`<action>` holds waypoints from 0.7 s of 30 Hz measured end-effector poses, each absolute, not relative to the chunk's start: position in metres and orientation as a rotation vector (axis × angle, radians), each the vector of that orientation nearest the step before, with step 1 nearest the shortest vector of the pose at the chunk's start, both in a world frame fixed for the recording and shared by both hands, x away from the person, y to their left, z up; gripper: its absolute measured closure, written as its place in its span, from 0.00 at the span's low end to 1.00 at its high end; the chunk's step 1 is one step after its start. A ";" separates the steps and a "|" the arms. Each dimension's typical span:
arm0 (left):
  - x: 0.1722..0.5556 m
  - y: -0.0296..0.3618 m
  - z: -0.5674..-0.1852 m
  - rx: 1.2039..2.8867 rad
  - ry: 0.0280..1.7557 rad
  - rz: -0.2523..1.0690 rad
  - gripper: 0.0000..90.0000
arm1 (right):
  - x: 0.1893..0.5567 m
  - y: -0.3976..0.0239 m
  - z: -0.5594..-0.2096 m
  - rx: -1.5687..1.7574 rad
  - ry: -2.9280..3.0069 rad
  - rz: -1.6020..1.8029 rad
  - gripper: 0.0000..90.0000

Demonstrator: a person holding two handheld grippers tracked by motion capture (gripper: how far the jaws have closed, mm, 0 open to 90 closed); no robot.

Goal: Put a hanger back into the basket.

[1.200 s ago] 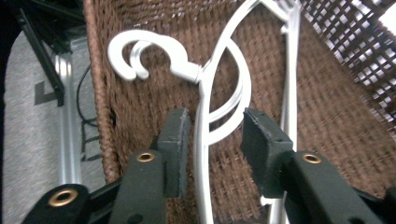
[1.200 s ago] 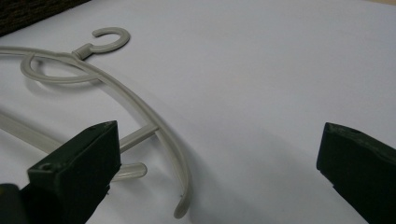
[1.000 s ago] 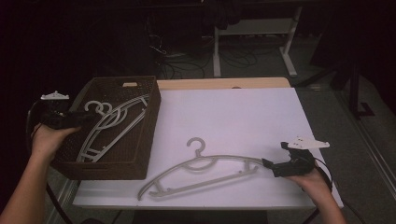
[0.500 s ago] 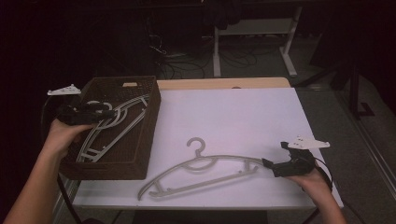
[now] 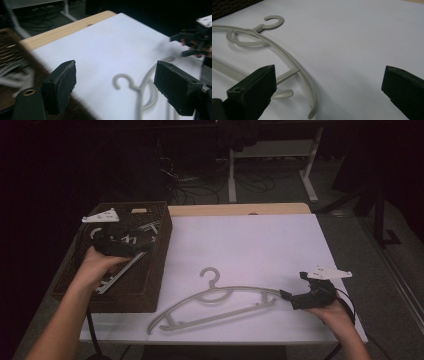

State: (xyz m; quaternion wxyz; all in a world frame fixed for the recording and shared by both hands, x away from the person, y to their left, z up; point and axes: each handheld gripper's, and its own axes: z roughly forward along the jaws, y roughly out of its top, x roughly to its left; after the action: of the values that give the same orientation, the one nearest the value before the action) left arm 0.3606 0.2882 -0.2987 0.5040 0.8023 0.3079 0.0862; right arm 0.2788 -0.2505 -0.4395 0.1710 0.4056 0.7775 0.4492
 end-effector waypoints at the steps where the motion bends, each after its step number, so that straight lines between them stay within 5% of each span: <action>1: 0.360 0.284 -0.299 1.940 0.736 0.207 0.20 | 0.279 -0.250 -0.439 1.151 2.208 1.277 0.00; 10: 0.351 0.206 -0.325 2.030 0.633 0.136 0.25 | 0.279 -0.250 -0.439 1.144 2.208 1.287 0.00; 21: 0.338 0.163 -0.368 2.169 0.630 0.104 0.51 | 0.280 -0.250 -0.438 1.139 2.213 1.289 0.00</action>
State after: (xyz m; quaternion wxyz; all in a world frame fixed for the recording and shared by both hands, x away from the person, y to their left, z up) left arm 0.3379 0.1630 -0.3684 0.4263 0.8678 0.2521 0.0418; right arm 0.2795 -0.2497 -0.4383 0.1685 0.4005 0.7784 0.4532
